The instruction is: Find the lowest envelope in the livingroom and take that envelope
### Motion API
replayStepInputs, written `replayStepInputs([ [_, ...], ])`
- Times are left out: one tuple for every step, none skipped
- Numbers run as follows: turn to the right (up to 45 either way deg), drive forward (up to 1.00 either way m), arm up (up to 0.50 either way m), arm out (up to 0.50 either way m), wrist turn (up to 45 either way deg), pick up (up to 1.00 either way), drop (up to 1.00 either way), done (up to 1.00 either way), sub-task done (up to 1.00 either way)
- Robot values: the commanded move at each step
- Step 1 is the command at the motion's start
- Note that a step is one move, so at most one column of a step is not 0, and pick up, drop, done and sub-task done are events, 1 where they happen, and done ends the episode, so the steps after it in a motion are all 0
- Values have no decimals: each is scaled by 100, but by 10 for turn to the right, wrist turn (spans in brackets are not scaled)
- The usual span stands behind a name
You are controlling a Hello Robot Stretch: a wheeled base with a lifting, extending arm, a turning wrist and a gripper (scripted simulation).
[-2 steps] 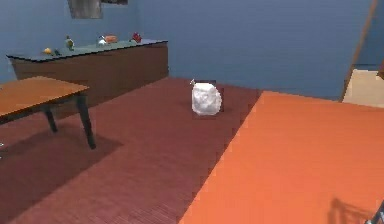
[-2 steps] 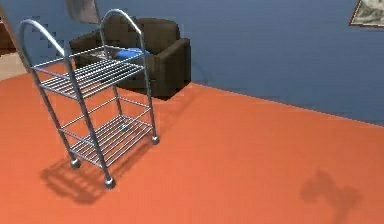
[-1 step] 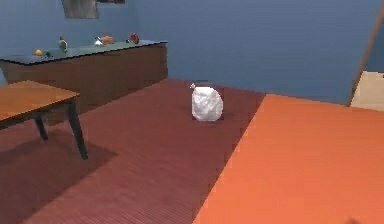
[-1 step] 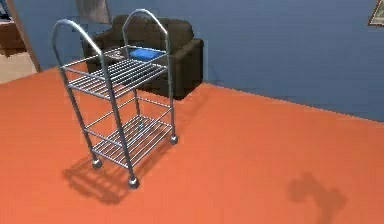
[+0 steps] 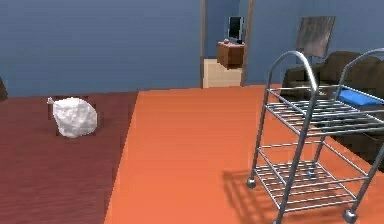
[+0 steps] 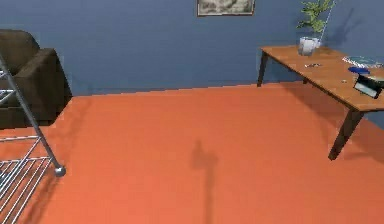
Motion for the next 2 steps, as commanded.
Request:
replayStepInputs([
  [0, 100, 0, 0, 0, 0, 0, 0, 0],
  [0, 75, 0, 0, 0, 0, 0, 0, 0],
])
